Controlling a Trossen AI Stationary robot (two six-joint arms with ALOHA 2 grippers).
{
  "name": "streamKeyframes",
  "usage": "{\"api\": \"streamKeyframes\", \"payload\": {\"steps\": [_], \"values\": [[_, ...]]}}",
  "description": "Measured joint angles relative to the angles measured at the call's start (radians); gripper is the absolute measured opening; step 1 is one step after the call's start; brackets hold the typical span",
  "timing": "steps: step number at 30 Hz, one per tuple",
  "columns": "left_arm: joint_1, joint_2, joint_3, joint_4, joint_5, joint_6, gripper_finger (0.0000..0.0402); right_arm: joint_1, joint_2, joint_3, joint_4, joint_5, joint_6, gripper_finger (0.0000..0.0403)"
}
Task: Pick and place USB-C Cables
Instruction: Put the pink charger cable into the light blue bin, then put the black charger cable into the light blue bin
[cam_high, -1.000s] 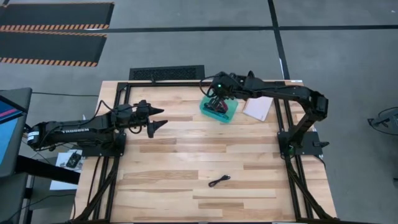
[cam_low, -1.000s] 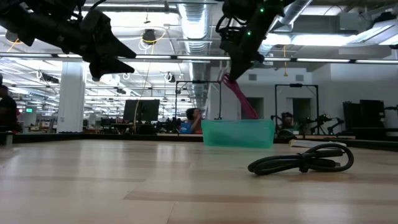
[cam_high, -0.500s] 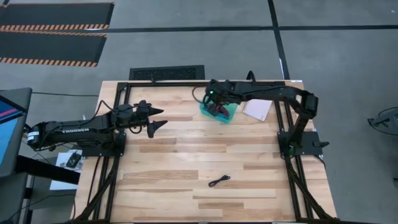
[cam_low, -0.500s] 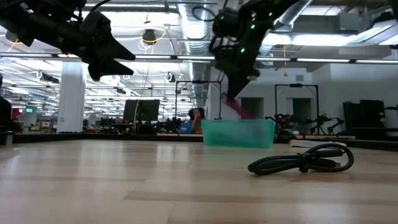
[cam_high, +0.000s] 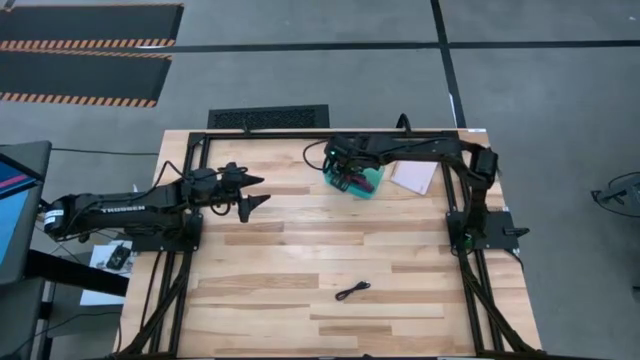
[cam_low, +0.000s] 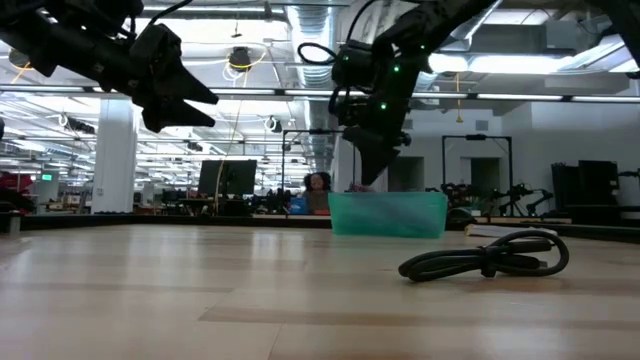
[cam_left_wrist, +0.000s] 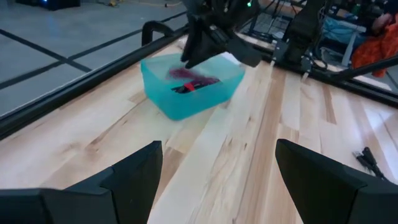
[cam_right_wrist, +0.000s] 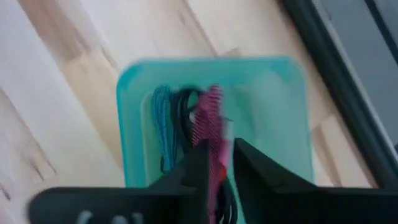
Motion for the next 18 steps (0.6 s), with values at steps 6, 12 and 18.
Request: {"api": "streamKeyframes", "payload": {"steps": [6,12,18], "values": [[0.0,0.003,0.0,0.012,0.001,-0.008,0.03,-0.001,-0.06,0.001,0.026,-0.001,-0.004,0.0171],[0.0,0.001,0.0,0.016,-0.008,-0.024,0.03,0.0,-0.165,0.002,0.036,-0.002,-0.005,0.0215],[0.0,0.001,0.0,0.021,-0.008,-0.035,0.03,0.029,-0.274,0.002,0.066,-0.01,-0.003,0.022]]}}
